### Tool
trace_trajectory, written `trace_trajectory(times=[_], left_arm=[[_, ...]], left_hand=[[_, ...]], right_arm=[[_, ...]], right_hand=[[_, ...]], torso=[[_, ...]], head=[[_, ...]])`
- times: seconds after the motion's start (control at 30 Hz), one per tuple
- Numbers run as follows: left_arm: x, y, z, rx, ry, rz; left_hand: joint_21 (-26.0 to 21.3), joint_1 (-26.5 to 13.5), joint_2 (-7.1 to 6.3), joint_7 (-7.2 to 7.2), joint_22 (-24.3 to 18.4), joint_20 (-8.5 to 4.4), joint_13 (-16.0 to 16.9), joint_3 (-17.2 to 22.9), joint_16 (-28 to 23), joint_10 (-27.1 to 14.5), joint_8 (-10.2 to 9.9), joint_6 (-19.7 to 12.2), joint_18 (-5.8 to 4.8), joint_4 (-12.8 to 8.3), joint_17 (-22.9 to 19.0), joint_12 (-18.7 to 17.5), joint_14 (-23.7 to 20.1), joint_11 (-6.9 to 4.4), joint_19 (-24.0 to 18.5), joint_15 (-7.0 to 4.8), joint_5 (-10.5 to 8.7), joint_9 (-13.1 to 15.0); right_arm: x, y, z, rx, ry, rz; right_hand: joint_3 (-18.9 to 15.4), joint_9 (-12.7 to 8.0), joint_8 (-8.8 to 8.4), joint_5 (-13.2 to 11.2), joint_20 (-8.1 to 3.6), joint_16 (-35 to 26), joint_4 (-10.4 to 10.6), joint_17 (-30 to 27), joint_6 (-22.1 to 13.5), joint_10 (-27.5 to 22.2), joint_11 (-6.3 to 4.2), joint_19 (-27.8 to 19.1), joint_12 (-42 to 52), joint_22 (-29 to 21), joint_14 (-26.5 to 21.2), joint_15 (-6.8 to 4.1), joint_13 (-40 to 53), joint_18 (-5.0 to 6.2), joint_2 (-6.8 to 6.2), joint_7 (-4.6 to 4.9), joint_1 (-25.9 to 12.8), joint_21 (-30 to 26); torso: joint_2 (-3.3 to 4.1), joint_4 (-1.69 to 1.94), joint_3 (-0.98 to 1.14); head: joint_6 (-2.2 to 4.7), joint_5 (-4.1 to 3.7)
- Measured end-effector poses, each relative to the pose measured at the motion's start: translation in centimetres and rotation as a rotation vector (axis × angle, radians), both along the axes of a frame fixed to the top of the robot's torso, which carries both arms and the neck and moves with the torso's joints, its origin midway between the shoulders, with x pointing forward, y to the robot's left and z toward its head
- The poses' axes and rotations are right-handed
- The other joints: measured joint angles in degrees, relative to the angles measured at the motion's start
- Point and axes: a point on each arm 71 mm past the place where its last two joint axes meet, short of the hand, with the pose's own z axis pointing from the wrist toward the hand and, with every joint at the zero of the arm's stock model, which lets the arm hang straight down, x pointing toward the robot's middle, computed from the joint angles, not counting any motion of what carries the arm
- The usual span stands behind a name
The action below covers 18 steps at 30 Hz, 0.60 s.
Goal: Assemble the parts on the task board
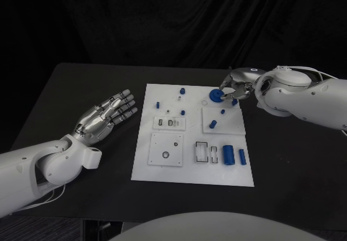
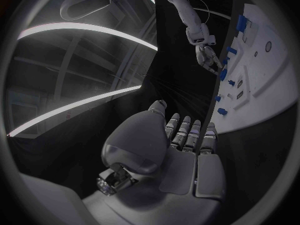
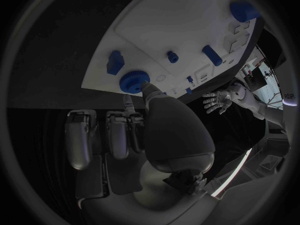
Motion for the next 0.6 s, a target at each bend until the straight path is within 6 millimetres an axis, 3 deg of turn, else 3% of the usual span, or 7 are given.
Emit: trace_trajectory(times=[0.6], left_arm=[[0.14,0.03,-0.09,0.000,0.000,-0.002]], left_hand=[[0.00,0.00,0.00,-0.11,0.00,0.21,0.00,0.19,0.00,-0.21,-0.21,-0.48,0.00,-0.19,0.00,0.00,-0.21,0.20,-0.21,0.21,0.00,-0.05]], right_arm=[[0.56,0.92,-0.93,0.007,-0.004,0.024]], right_hand=[[0.55,0.27,0.50,1.07,0.00,0.00,-0.87,-0.01,0.92,0.00,0.00,0.00,0.00,-0.01,0.00,0.00,-0.01,0.02,-0.15,0.54,0.62,-0.01]], torso=[[-0.03,0.01,0.04]], head=[[-0.32,0.09]])
